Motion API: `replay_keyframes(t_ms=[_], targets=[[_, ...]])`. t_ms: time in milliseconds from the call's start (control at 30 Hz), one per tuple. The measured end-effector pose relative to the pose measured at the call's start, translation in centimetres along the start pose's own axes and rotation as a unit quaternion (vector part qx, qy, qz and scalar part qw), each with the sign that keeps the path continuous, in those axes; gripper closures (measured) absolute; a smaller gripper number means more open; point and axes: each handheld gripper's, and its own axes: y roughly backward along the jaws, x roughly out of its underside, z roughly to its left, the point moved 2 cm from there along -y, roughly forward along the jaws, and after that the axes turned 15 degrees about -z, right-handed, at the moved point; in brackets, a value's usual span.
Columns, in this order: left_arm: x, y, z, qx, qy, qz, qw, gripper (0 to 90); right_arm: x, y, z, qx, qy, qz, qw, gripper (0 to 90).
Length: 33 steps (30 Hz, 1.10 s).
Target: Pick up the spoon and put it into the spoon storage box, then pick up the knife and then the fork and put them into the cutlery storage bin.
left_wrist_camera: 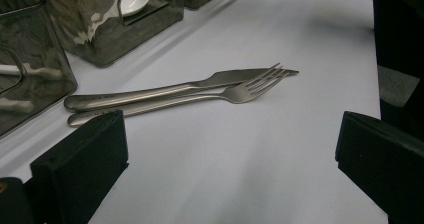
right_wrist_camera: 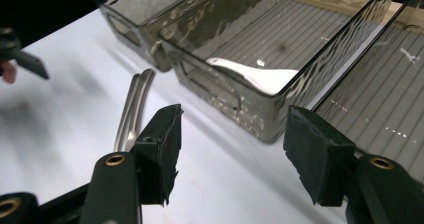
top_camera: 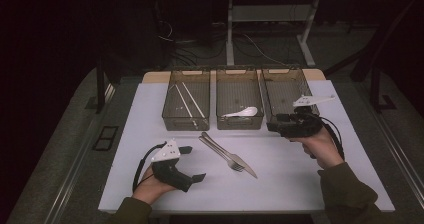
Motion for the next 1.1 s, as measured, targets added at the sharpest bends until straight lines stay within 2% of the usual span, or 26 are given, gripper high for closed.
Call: replay_keyframes(t_ms=[300,500,833,1100], targets=[[0.0,0.0,0.0,-0.001,0.002,0.000,1.0000,0.0,1.7,2.6,1.0,-0.018,0.006,0.001,0.9998,39.4],[0.0,0.0,0.0,0.000,-0.001,0.001,1.0000,0.0,3.4,3.8,1.6,-0.024,0.006,0.017,0.9996,38.7],[0.0,0.0,0.0,-0.001,-0.001,0.001,1.0000,0.0,5.1,3.9,2.9,-0.038,0.012,0.040,0.9984,38.1],[0.0,0.0,0.0,0.000,-0.002,0.002,1.0000,0.0,5.5,3.0,4.4,-0.057,0.023,0.053,0.9967,38.1]])
